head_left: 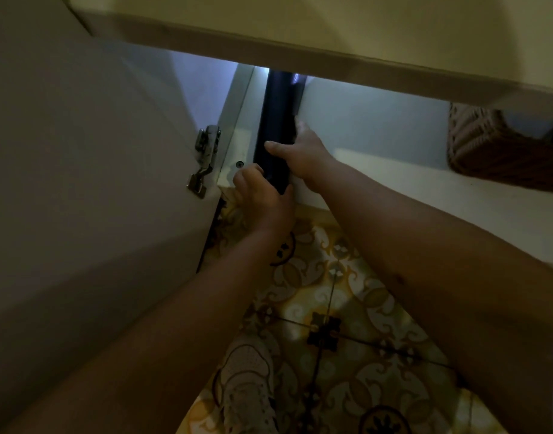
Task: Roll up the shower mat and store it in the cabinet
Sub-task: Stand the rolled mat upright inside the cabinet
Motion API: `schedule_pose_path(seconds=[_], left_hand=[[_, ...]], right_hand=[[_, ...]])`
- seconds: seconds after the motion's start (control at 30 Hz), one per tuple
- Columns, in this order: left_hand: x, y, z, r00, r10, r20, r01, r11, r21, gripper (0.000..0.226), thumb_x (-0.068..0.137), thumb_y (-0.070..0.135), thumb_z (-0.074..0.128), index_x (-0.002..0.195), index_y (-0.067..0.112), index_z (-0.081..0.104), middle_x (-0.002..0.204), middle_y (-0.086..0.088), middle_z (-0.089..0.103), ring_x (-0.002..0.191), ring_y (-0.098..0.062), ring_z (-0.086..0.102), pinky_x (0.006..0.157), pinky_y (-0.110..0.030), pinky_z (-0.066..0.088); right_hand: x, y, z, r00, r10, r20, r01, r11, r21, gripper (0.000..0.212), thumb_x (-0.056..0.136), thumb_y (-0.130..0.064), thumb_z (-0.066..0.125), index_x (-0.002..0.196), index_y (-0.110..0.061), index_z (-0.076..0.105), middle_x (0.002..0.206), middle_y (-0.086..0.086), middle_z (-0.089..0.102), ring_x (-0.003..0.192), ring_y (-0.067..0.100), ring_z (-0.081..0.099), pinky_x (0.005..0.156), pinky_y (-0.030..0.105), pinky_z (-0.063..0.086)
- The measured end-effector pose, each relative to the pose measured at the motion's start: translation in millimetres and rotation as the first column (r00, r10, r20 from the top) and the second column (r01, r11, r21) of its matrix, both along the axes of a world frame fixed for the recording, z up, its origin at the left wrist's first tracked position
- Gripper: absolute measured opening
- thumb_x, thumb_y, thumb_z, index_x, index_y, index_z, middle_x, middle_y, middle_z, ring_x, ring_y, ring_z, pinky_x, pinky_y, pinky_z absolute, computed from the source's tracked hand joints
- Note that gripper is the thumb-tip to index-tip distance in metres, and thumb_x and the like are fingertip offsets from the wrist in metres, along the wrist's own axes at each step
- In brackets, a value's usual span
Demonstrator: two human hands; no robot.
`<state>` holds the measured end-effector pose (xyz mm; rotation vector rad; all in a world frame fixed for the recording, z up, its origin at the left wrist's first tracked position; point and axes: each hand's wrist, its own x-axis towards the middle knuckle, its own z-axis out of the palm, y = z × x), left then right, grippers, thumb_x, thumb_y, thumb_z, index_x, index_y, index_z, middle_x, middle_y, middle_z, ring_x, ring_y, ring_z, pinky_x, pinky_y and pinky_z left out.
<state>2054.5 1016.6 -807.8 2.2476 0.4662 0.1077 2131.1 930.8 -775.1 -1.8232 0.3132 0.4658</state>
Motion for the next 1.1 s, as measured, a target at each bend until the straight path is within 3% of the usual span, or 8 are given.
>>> schedule_pose_path(seconds=[0.17,0.3,0.4,0.5,0.6,0.9,1.1], left_hand=[[-1.1,2.5,-0.5,0.999,-0.047,-0.007,0.047,0.999,0.024,0.064,0.075,0.035,0.075,0.121,0.015,0.035,0.135,-0.013,0.033,0.112,-0.02,0.034,0.084,-0.03,0.038],[-2.5,3.9,-0.5,0.996,-0.056,-0.063,0.057,0.998,0.023,0.093,0.069,0.037,0.079,0.14,0.016,0.024,0.143,-0.014,0.029,0.125,-0.026,0.034,0.095,-0.035,0.037],[-4.3,2.4,0.1,0.99,-0.098,-0.104,0.106,0.992,0.072,0.107,0.065,0.04,0.08,0.148,0.025,0.012,0.149,-0.014,0.023,0.131,-0.033,0.028,0.102,-0.043,0.031],[-10.2,1.8,1.9,0.976,-0.184,-0.113,0.201,0.966,0.164,0.105,0.067,0.05,0.069,0.149,0.033,0.007,0.15,-0.012,0.019,0.128,-0.034,0.027,0.1,-0.044,0.026],[-16.0,0.7,2.6,0.951,-0.263,-0.165,0.302,0.904,0.302,0.107,0.068,0.058,0.064,0.149,0.036,-0.001,0.152,-0.011,0.014,0.128,-0.031,0.023,0.1,-0.047,0.024],[-19.8,5.5,14.6,0.951,-0.257,-0.172,0.304,0.88,0.366,0.094,0.078,0.062,0.053,0.151,0.032,0.001,0.156,-0.014,0.012,0.138,-0.036,0.018,0.107,-0.053,0.02],[-19.3,9.1,25.6,0.937,-0.323,-0.135,0.35,0.849,0.397,0.086,0.083,0.059,0.047,0.15,0.034,-0.001,0.16,-0.006,0.005,0.144,-0.035,0.009,0.108,-0.064,0.015]], right_hand=[[-10.0,-0.4,-1.8,0.999,-0.029,0.032,0.032,0.994,-0.105,0.09,0.081,-0.043,0.069,0.15,-0.016,0.018,0.15,0.01,0.036,0.133,0.027,0.039,0.105,0.044,0.041],[-28.1,4.3,-3.8,0.995,-0.096,0.022,0.098,0.988,-0.116,0.091,0.078,-0.043,0.072,0.148,-0.016,0.02,0.144,0.01,0.042,0.127,0.026,0.045,0.1,0.043,0.046],[-43.7,1.9,-6.8,0.99,-0.138,0.039,0.143,0.966,-0.213,0.086,0.078,-0.047,0.071,0.143,-0.012,0.027,0.139,0.011,0.044,0.124,0.027,0.046,0.097,0.039,0.046],[-55.9,-8.4,-11.5,0.989,-0.122,0.078,0.141,0.928,-0.346,0.081,0.081,-0.054,0.064,0.143,-0.015,0.031,0.14,0.012,0.042,0.125,0.028,0.042,0.1,0.04,0.042],[-65.6,-17.7,-16.2,0.992,-0.076,0.098,0.108,0.922,-0.372,0.074,0.085,-0.055,0.055,0.145,-0.019,0.031,0.144,0.01,0.038,0.129,0.028,0.034,0.102,0.041,0.034],[-77.7,-26.9,-18.2,0.993,-0.04,0.11,0.072,0.948,-0.309,0.07,0.088,-0.057,0.046,0.145,-0.018,0.032,0.147,0.008,0.038,0.133,0.028,0.031,0.107,0.044,0.03],[-108.8,-61.8,-15.4,0.983,0.035,0.18,0.054,0.883,-0.467,0.083,0.079,-0.07,0.041,0.146,-0.024,0.027,0.151,0.005,0.034,0.137,0.027,0.026,0.109,0.046,0.029]])
